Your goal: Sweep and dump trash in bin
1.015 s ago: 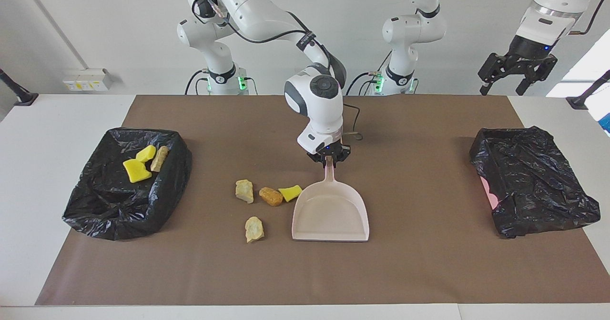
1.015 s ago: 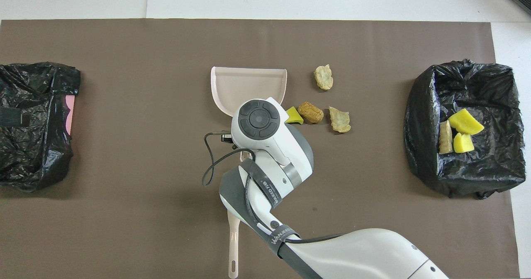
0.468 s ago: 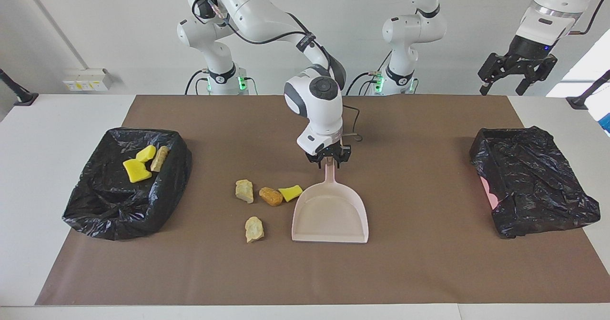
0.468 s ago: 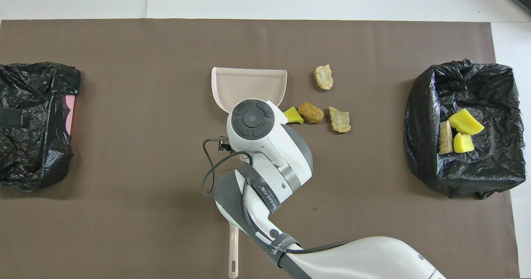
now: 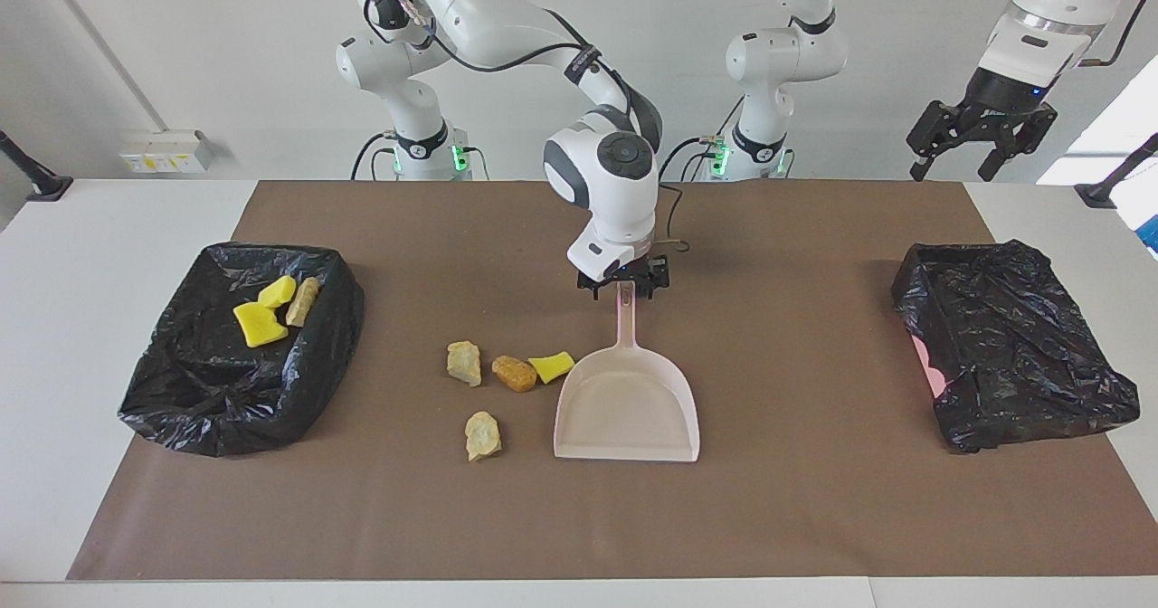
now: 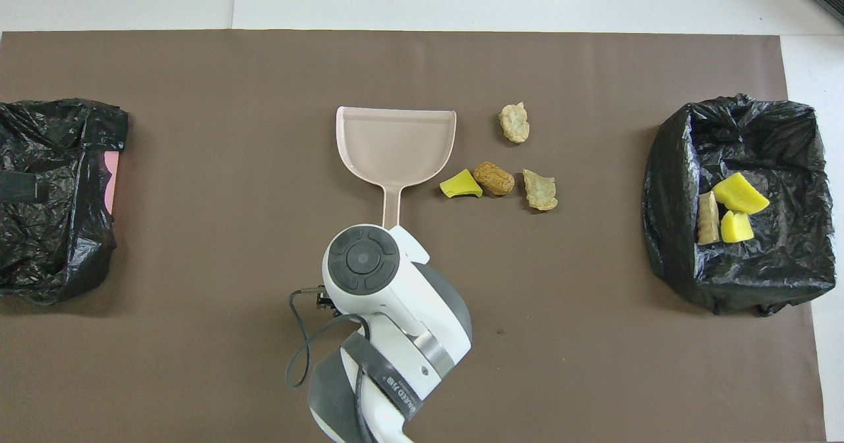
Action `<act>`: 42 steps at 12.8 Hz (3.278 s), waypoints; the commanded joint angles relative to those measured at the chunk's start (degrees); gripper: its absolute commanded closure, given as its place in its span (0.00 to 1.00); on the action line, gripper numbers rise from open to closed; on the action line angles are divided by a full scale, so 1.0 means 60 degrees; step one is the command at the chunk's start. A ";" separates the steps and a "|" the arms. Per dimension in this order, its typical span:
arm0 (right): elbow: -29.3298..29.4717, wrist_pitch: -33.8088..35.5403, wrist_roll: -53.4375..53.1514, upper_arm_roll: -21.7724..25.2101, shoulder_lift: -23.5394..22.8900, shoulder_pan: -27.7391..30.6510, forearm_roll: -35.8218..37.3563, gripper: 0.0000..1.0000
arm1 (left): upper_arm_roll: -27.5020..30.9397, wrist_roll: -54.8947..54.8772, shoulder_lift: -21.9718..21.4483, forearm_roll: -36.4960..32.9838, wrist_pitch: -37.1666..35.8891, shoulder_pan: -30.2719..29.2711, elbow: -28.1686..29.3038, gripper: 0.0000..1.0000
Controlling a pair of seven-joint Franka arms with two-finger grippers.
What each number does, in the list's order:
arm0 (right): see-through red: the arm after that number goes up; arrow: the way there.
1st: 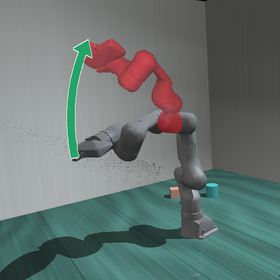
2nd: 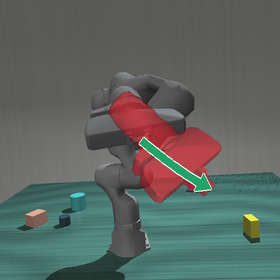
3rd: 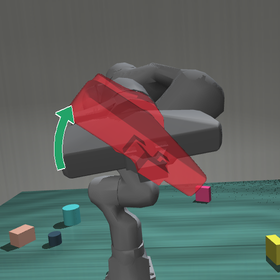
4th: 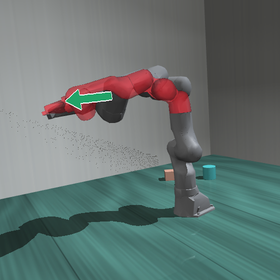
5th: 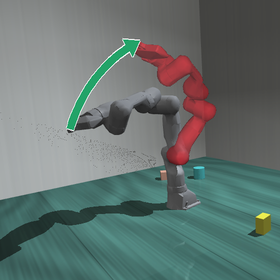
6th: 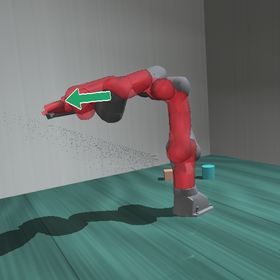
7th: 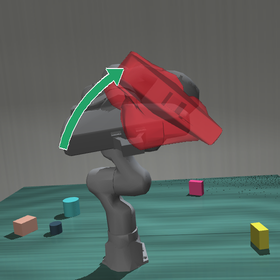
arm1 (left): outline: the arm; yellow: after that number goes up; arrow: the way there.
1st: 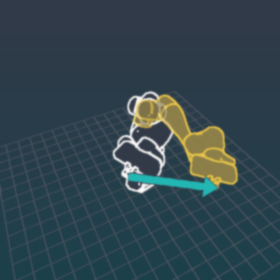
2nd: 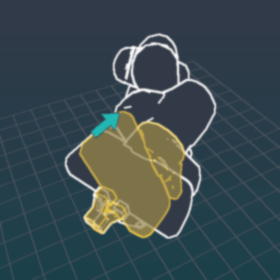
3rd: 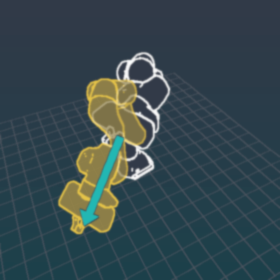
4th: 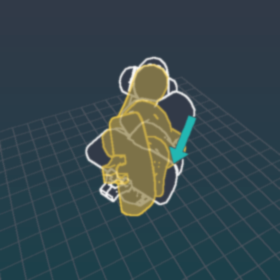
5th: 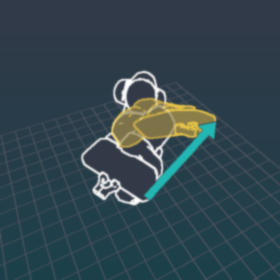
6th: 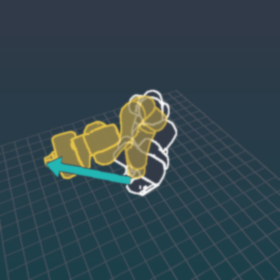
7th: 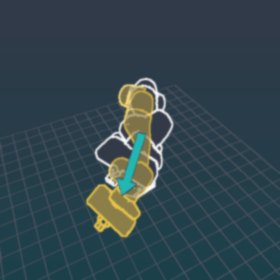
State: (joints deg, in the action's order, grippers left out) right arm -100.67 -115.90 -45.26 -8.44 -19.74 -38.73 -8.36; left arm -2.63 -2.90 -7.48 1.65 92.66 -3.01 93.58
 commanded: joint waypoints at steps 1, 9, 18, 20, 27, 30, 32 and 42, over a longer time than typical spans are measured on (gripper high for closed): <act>-0.1397 -0.0152 -0.0657 0.0029 0.1018 -0.0457 -0.0232 0.00 | -0.0045 0.0029 -0.0261 -0.0040 -0.0077 -0.0056 0.0239 0.00; -0.4535 -0.2832 -0.1540 0.0029 0.2543 -0.1528 -0.1141 0.00 | -0.0074 0.0058 -0.0262 -0.0040 -0.0063 0.0032 0.0400 0.00; -0.4303 -0.2367 -0.1876 0.0044 0.2515 -0.1543 -0.1141 1.00 | -0.0074 0.0029 -0.0247 -0.0040 0.0025 0.0032 0.0400 0.00; -0.3864 -0.1329 -0.1964 0.0073 0.2660 -0.1382 -0.1141 1.00 | -0.0074 0.0029 -0.0116 -0.0025 0.0389 0.0032 0.0400 0.00; -0.2971 0.2742 -0.0650 0.0132 0.4302 0.0913 -0.0951 1.00 | -0.0103 0.1024 0.1392 0.0282 0.2425 0.1538 0.0400 0.00; -0.2923 0.3174 0.0814 0.0117 0.4229 0.2291 -0.0264 1.00 | -0.0118 0.1303 0.1847 0.0370 0.3347 0.2198 0.1025 0.00; -0.2997 0.3086 0.2014 0.0088 0.4155 0.3039 0.0335 1.00 | -0.0103 0.2205 0.2620 0.0458 0.4779 0.3295 0.1482 0.00; -0.3861 0.0407 0.6587 0.0103 0.3262 0.5677 0.1845 1.00 | -0.0103 0.4365 0.4001 0.0458 0.6191 0.5613 0.2099 0.00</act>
State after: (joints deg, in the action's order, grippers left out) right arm -123.09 -111.24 -8.95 -6.96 0.04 -6.42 0.34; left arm -4.32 22.74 17.54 4.07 127.42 29.54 103.63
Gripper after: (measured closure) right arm 0.731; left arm 0.000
